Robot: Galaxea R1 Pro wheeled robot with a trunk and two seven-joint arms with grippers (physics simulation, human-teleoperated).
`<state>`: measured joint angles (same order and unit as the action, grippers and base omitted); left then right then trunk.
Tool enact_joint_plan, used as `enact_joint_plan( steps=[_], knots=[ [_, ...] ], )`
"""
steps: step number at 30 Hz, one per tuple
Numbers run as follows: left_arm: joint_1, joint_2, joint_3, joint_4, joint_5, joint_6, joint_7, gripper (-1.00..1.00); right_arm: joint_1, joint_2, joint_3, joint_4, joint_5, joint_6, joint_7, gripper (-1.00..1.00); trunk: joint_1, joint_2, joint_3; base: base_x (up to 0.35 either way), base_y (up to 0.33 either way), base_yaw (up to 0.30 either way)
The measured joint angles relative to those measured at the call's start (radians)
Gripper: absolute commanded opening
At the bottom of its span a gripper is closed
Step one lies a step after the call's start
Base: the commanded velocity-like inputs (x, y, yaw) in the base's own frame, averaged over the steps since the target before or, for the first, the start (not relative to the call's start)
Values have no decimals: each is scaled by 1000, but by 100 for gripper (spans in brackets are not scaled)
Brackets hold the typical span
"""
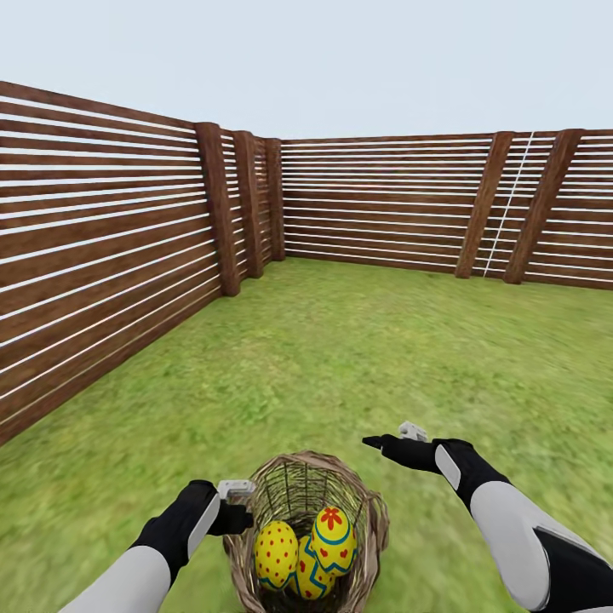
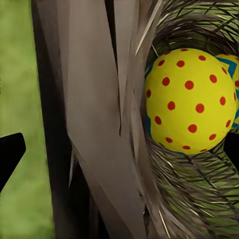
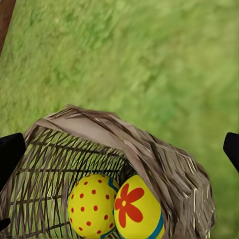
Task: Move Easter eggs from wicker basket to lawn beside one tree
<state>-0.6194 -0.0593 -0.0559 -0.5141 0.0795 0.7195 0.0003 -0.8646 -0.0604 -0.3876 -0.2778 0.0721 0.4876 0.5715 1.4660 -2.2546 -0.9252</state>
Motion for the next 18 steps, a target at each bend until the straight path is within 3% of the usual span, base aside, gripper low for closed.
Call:
enact_joint_plan(
  steps=[5,6,9,11,18],
  knots=[
    [0,-1,-1,1,0,0,0,100,0,-1,0,0,0,0,0,100,0,0,0,0,0,0],
    [0,-2,-1,1,0,0,0,-100,0,-1,0,0,0,0,0,100,0,0,0,0,0,0],
    [0,-2,-1,3,-11,0,1,-100,0,-1,0,0,0,0,0,100,0,0,0,0,0,0],
    [0,-2,-1,1,11,0,1,-100,0,-3,0,0,0,0,0,100,0,0,0,0,0,0],
    [0,-2,0,-14,17,0,0,-100,0,-3,0,0,0,1,0,100,-4,7,3,0,0,0]
  ],
)
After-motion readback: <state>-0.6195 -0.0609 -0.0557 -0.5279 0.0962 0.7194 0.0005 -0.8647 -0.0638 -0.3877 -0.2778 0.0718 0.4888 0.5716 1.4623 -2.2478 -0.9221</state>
